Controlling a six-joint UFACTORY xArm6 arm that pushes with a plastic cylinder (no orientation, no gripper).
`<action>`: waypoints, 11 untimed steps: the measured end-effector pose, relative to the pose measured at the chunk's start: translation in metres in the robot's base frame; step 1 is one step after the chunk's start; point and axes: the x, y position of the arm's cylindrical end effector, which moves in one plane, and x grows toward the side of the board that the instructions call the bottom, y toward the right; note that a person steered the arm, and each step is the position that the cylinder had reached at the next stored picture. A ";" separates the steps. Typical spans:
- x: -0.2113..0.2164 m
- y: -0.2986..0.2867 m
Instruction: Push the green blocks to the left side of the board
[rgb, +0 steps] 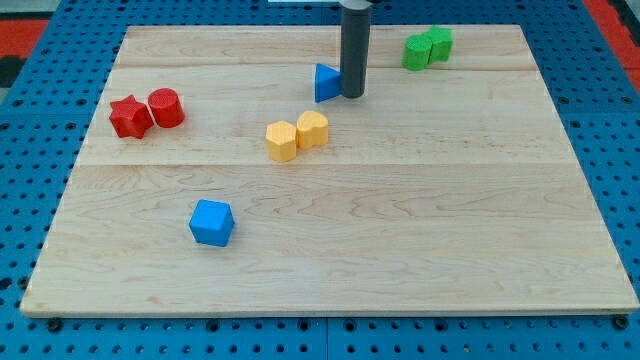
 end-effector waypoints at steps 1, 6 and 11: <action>0.005 -0.039; -0.052 0.118; -0.147 0.115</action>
